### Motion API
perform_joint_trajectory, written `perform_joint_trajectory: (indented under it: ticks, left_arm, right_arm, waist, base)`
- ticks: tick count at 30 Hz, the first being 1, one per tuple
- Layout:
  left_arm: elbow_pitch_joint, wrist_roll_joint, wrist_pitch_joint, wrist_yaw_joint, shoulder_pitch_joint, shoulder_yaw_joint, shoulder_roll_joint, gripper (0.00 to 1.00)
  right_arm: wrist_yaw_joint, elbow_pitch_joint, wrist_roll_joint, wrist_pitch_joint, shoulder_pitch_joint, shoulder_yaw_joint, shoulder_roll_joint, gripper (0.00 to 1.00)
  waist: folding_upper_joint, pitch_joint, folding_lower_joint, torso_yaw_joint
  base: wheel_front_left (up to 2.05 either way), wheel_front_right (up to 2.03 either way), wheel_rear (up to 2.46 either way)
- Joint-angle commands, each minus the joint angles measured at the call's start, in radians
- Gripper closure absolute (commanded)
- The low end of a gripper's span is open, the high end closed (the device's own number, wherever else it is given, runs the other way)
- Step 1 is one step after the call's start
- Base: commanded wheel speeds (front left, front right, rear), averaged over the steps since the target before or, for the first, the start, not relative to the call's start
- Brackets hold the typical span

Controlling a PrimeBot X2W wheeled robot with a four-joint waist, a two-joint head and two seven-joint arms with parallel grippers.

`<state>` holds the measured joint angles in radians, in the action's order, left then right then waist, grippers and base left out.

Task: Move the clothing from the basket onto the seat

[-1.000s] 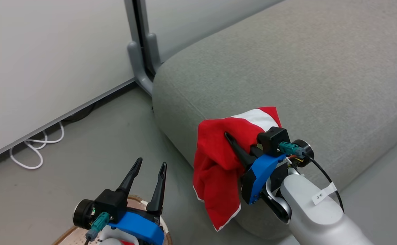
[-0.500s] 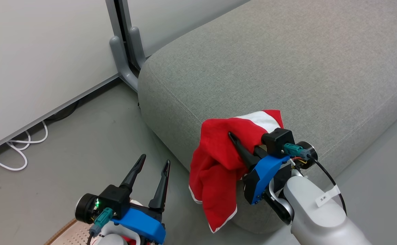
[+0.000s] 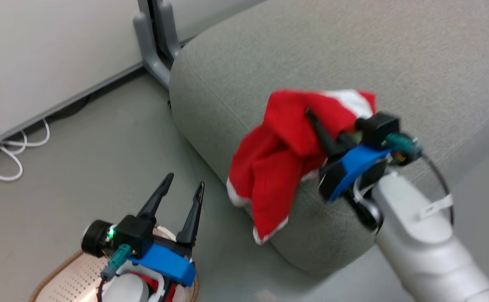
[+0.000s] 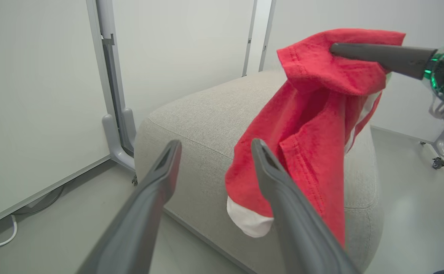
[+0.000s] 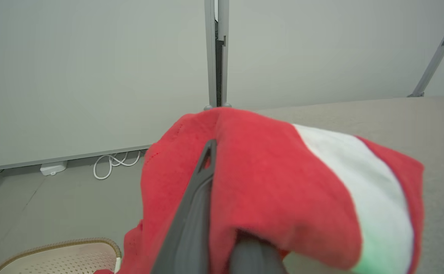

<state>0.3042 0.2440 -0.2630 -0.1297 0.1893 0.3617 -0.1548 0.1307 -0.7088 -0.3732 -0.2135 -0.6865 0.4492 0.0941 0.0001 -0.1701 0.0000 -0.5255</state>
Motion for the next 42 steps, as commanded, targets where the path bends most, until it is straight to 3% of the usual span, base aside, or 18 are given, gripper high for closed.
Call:
perform_joint_trajectory:
  ticks: [1,13,18,26,40,41,42]
  left_arm:
    - [-0.012,-0.007,-0.003,-0.001,0.029,0.002,-0.016,0.0]
    - [-0.128,-0.041,-0.003,-0.001,0.228,0.086,-0.167,0.0]
    - [-0.17,-0.05,-0.003,-0.001,0.298,0.089,-0.214,0.0]
    - [-0.216,-0.065,-0.003,0.002,0.346,0.087,-0.24,0.0]
    - [-0.209,-0.059,-0.003,0.005,0.35,0.087,-0.227,0.0]
    - [-0.206,-0.057,-0.003,0.005,0.349,0.087,-0.225,0.0]
    - [-0.204,-0.054,-0.003,0.005,0.348,0.087,-0.223,0.0]
  right_arm:
    - [0.0,0.005,-0.004,-0.009,-0.043,-0.023,0.014,1.0]
    - [0.0,0.046,0.016,-0.045,-0.324,-0.33,0.208,1.0]
    - [0.0,0.052,0.055,-0.051,-0.37,-0.448,0.243,1.0]
    - [0.0,0.028,0.104,-0.053,-0.345,-0.579,0.216,1.0]
    - [0.0,-0.018,0.158,-0.053,-0.331,-0.6,0.167,1.0]
    - [0.0,-0.025,0.163,-0.053,-0.327,-0.59,0.164,0.67]
    - [0.0,-0.031,0.163,-0.053,-0.325,-0.583,0.162,0.5]
  waist:
    - [-0.0001,-0.06,0.0,0.028]
    - [-0.0001,-0.409,0.0,0.146]
    - [-0.0001,-0.527,0.0,0.178]
    - [-0.0001,-0.625,0.0,0.202]
    - [-0.0001,-0.614,0.0,0.208]
    - [-0.0001,-0.609,0.0,0.21]
    - [-0.0001,-0.605,0.0,0.211]
  base:
    - [0.0,0.0,0.0]
    - [0.0,0.0,0.0]
    - [0.0,0.0,0.0]
    - [0.0,0.0,0.0]
    - [0.0,0.0,0.0]
    - [0.0,0.0,0.0]
    - [0.0,0.0,0.0]
